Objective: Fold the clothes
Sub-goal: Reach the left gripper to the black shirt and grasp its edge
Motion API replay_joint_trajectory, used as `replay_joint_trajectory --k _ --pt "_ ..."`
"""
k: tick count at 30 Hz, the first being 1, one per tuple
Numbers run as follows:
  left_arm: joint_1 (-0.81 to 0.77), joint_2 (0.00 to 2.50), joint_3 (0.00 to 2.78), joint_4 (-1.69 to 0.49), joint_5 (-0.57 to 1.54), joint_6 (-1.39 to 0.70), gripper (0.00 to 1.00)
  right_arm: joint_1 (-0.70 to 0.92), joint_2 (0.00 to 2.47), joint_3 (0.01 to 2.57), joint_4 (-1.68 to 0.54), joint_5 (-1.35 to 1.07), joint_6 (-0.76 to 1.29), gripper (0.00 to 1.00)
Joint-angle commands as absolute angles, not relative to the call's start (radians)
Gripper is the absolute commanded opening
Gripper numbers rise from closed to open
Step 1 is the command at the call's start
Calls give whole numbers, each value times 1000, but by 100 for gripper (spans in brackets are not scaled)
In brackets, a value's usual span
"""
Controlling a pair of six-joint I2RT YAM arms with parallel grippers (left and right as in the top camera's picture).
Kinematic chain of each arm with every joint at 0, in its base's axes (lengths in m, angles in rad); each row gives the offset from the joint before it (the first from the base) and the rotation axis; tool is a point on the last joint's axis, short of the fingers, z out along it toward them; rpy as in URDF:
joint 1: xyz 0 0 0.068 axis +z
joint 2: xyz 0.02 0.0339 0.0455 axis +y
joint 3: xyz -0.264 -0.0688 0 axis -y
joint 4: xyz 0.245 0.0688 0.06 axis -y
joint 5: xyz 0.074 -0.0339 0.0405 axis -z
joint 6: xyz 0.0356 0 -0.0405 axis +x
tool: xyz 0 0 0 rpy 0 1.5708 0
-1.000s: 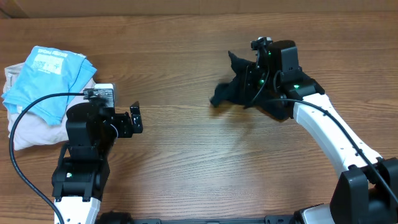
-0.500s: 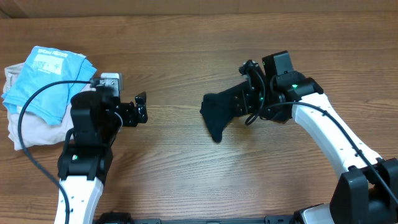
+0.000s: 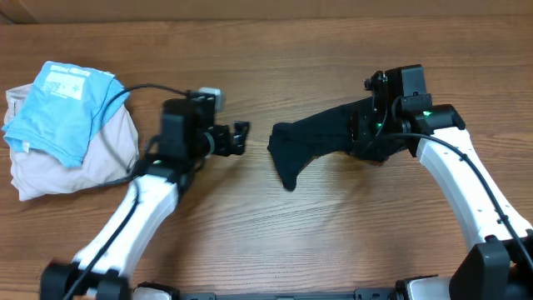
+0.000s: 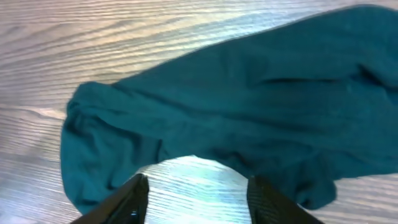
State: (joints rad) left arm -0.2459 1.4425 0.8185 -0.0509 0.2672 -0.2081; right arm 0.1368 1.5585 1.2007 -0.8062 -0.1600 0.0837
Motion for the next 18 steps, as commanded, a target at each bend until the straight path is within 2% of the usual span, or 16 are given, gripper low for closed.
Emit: replay_joint_trajectory --k 1,8,15,18 --pt "-302 1563 836 58 333 -398 98 104 1536 1226 -819 -88 168 56" --pt "-338 1773 871 268 431 -565 93 37 1536 1226 -841 -57 218 56" --pt "-386 1922 994 267 461 -566 88 21 1536 1226 -859 -56 217 56" --pt "-401 1965 1033 249 465 -566 80 21 1536 1226 -859 -54 217 57"
